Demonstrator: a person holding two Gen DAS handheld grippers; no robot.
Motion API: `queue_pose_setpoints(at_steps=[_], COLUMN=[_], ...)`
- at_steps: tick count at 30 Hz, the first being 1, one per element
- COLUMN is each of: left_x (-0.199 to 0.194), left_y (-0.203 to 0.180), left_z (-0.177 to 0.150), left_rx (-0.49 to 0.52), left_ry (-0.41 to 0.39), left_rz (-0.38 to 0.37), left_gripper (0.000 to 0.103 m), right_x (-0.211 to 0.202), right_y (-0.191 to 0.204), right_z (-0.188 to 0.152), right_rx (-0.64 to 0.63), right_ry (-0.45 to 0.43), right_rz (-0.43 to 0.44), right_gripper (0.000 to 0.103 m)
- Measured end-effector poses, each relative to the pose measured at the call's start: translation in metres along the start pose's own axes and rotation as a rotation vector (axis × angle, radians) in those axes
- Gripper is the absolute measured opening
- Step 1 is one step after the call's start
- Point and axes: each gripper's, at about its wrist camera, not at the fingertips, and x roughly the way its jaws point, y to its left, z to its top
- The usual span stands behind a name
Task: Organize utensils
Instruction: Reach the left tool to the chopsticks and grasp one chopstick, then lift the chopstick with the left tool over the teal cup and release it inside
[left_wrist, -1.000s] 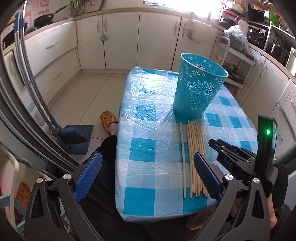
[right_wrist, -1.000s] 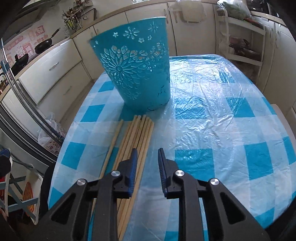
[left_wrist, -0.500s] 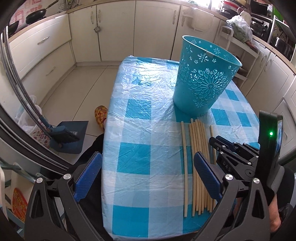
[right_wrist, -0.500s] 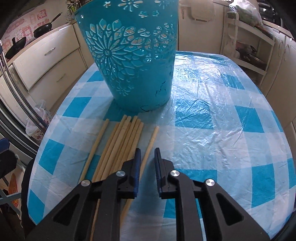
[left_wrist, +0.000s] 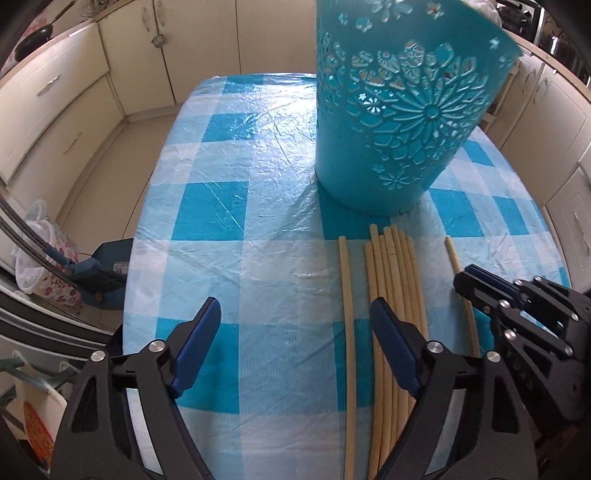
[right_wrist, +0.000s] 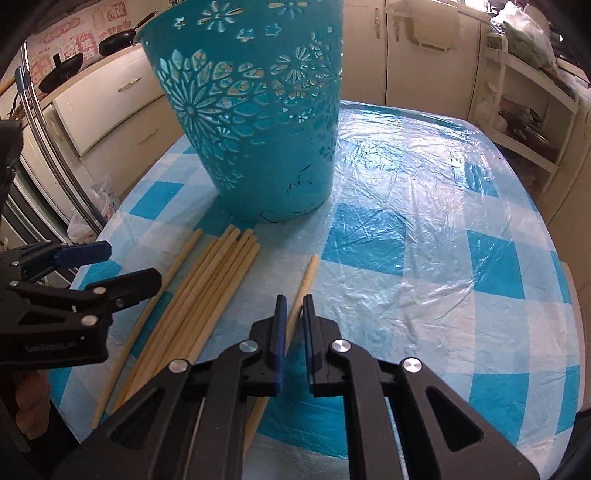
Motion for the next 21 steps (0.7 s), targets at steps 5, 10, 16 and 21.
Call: queue_pose_setpoints(at_steps=[5,10,16,21], left_x=[0.013,0.018,0.018,-0.01], left_y=[-0.005,-0.013,-0.02,-0.001], left_z=[0.008,0.02,0.028,0.026], left_rx=[0.013,0.025,0.065,0.026], left_ry=[0.007,0.007,0.026,0.016], left_rz=[0.045,0.041,-0.001,-0.066], left_gripper=[0.062,0.044,0.005,0.005], right_x=[0.001,0.001,0.001,0.001], right_y=[-0.006,-0.008,-0.001,-0.002], right_z=[0.001,0.001,-0.001,-0.001], right_rx=[0.039,0.052,0.021,0.027], right_ry=[-0.014,-0.018,-0.026,-0.03], right_rz=[0.036,0.048,0.013,0.017], right_gripper=[0.01,0.01,0.01,0.01])
